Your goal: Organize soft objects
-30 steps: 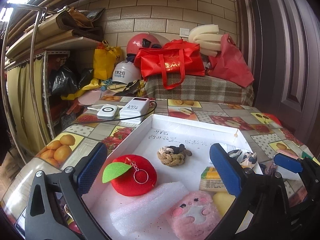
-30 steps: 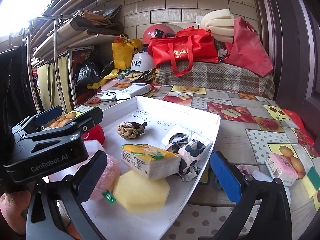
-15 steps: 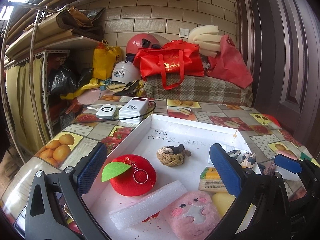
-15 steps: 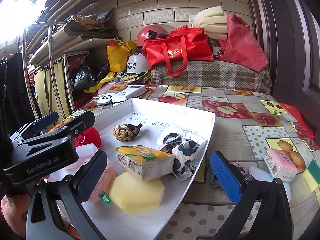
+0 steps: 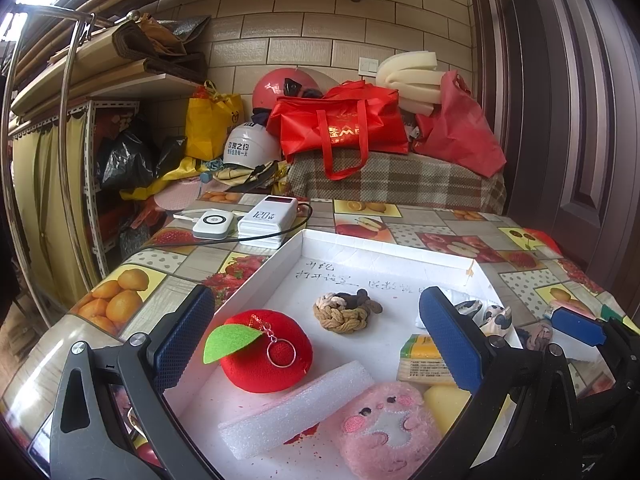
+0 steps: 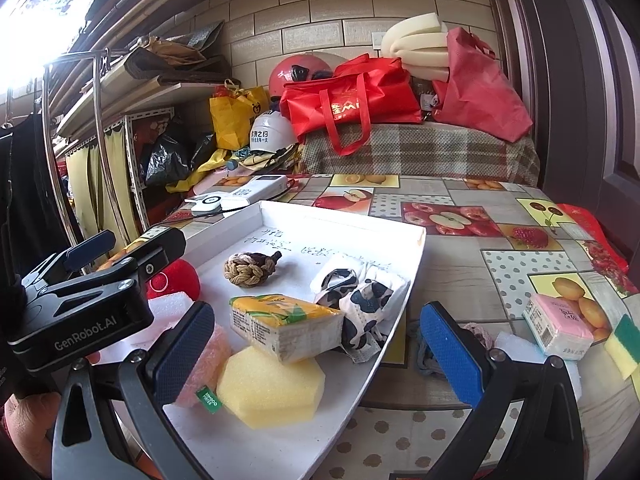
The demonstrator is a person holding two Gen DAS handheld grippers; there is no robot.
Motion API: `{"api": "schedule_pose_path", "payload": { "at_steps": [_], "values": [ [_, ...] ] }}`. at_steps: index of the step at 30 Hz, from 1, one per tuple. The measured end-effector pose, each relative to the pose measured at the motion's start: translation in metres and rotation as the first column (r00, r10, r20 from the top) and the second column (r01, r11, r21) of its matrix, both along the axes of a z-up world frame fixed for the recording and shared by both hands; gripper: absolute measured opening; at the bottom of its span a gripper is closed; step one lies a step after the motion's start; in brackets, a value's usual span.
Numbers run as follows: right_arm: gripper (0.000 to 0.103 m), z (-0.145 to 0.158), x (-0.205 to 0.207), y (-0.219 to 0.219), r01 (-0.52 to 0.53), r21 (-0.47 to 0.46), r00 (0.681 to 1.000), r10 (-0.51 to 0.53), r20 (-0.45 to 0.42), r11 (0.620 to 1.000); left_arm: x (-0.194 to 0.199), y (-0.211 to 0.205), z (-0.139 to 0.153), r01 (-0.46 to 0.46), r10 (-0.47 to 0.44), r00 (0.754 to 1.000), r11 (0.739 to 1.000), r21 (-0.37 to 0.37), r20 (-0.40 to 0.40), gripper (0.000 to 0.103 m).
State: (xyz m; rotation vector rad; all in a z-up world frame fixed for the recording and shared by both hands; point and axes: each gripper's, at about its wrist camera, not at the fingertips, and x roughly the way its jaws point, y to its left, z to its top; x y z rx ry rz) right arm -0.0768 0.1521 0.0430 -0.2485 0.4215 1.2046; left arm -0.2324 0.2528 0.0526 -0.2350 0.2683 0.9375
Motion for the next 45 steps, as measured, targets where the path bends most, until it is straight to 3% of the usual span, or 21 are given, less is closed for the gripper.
{"api": "schedule_pose_path", "payload": {
  "at_steps": [22, 28, 30, 34, 39, 41, 44, 45],
  "values": [
    [0.103, 0.002, 0.002, -0.005, 0.01, 0.02, 1.0, -0.01, -0.006, 1.0, -0.002, 0.001, 0.0, -0.001, 0.001, 1.0, 1.0, -0.01, 0.018, 0.103],
    [0.103, 0.008, 0.031, -0.052, 0.126, 0.026, 0.992, -0.126, 0.016, 0.992, -0.007, 0.002, 0.002, -0.004, 0.006, 0.998, 0.999, -0.032, 0.056, 0.103],
    [0.103, 0.008, 0.056, -0.074, 0.181, -0.002, 0.984, -0.181, 0.003, 0.984, -0.006, 0.002, 0.002, -0.002, 0.004, 0.999, 0.999, -0.036, 0.054, 0.103],
    [0.103, 0.001, 0.09, -0.095, 0.182, -0.099, 0.981, -0.187, -0.047, 0.978, -0.002, -0.001, 0.002, 0.009, -0.008, 0.999, 1.0, -0.02, 0.04, 0.103],
    [0.098, 0.0, 0.081, -0.066, 0.099, -0.16, 0.989, -0.08, 0.126, 0.982, -0.003, -0.003, 0.003, 0.018, -0.018, 0.999, 1.0, -0.009, 0.044, 0.103],
    [0.095, -0.005, 0.079, -0.042, 0.043, -0.223, 0.988, -0.008, 0.153, 0.974, -0.003, -0.004, 0.003, 0.018, -0.017, 0.999, 1.0, -0.013, 0.046, 0.103],
    [0.085, -0.021, 0.069, -0.007, -0.013, -0.342, 0.976, 0.086, 0.199, 0.94, -0.004, -0.003, 0.003, 0.019, -0.018, 0.998, 1.0, -0.022, 0.052, 0.103],
    [0.075, -0.026, 0.066, 0.003, -0.022, -0.384, 0.969, 0.114, 0.218, 0.923, -0.005, -0.003, 0.003, 0.021, -0.02, 0.998, 1.0, -0.023, 0.054, 0.103]
  ]
}}
